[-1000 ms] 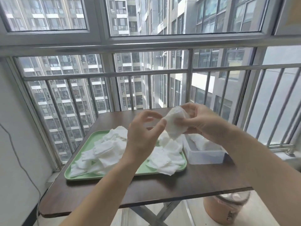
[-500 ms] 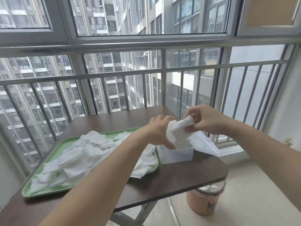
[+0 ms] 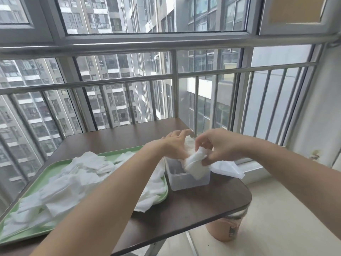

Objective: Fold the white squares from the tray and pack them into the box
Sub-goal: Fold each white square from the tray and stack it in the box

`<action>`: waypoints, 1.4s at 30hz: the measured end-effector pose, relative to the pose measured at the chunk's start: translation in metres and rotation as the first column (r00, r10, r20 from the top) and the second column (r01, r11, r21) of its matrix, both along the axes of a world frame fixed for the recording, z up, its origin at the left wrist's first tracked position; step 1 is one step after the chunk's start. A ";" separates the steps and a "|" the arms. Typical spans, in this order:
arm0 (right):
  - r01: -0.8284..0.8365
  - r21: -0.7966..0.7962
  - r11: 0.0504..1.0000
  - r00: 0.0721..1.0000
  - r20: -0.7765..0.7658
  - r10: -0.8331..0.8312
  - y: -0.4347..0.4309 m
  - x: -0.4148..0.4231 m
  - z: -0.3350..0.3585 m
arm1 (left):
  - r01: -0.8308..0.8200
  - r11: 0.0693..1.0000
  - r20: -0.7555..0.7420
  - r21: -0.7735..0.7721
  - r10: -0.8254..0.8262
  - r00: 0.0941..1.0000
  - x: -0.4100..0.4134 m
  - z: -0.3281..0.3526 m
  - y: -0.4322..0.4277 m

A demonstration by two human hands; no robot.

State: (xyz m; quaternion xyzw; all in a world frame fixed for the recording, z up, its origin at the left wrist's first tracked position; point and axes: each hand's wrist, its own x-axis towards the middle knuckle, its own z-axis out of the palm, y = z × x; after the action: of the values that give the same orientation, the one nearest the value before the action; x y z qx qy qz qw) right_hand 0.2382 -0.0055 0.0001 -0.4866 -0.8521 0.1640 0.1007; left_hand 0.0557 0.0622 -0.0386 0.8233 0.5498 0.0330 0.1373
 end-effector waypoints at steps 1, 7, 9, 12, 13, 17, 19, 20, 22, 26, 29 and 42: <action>-0.009 -0.006 1.000 0.999 0.035 0.010 0.000 -0.001 0.001 | -0.014 0.999 0.010 -0.032 0.014 1.000 0.000 0.000 0.001; -0.016 0.050 0.999 0.976 0.220 0.005 0.001 -0.011 0.003 | -0.051 0.998 0.058 -0.036 0.053 0.997 0.001 0.004 0.002; -0.012 0.103 0.995 0.953 0.304 -0.020 0.001 -0.016 0.001 | -0.066 0.998 0.061 -0.013 0.066 0.996 0.001 0.004 0.001; 0.008 0.198 0.980 0.937 0.340 -0.077 0.006 -0.022 -0.006 | -0.081 0.997 0.054 0.011 0.080 0.995 0.000 0.004 0.000; 0.022 0.229 0.973 0.939 0.329 -0.098 0.007 -0.023 -0.009 | -0.080 0.997 0.043 0.022 0.079 0.996 0.000 0.004 -0.001; 0.009 0.276 0.961 0.944 0.314 -0.099 0.010 -0.028 -0.015 | -0.091 0.996 0.022 -0.005 0.091 0.996 -0.002 0.004 -0.003; -0.004 0.261 0.965 0.946 0.313 -0.081 0.010 -0.026 -0.014 | -0.085 0.995 0.066 -0.047 0.088 0.994 -0.004 0.006 -0.006; -0.007 0.261 0.965 0.946 0.315 -0.078 0.010 -0.025 -0.013 | -0.078 0.995 0.089 -0.060 0.083 0.993 -0.005 0.008 -0.008; -0.004 0.255 0.967 0.936 0.342 -0.087 0.008 -0.024 -0.009 | -0.057 0.997 0.127 -0.059 0.064 0.990 -0.007 0.010 -0.013; 0.021 0.231 0.973 0.926 0.363 -0.106 0.002 -0.021 -0.004 | -0.057 0.997 0.199 -0.048 0.065 0.978 -0.017 0.012 -0.016; 0.003 0.233 0.973 0.932 0.352 -0.087 -0.002 -0.020 -0.001 | -0.045 0.998 0.261 -0.052 0.057 0.964 -0.033 0.016 -0.020; -0.075 0.269 0.960 0.991 0.130 0.041 -0.023 -0.080 0.017 | -0.146 0.984 0.236 0.102 0.119 0.965 -0.121 0.016 -0.065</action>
State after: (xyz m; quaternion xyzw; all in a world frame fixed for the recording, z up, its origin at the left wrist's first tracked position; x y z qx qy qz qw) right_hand 0.1584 -0.0287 0.0168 -0.4520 -0.8851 0.0175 0.1090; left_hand -0.0656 -0.0028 -0.0227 0.7820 0.5813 0.1693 0.1479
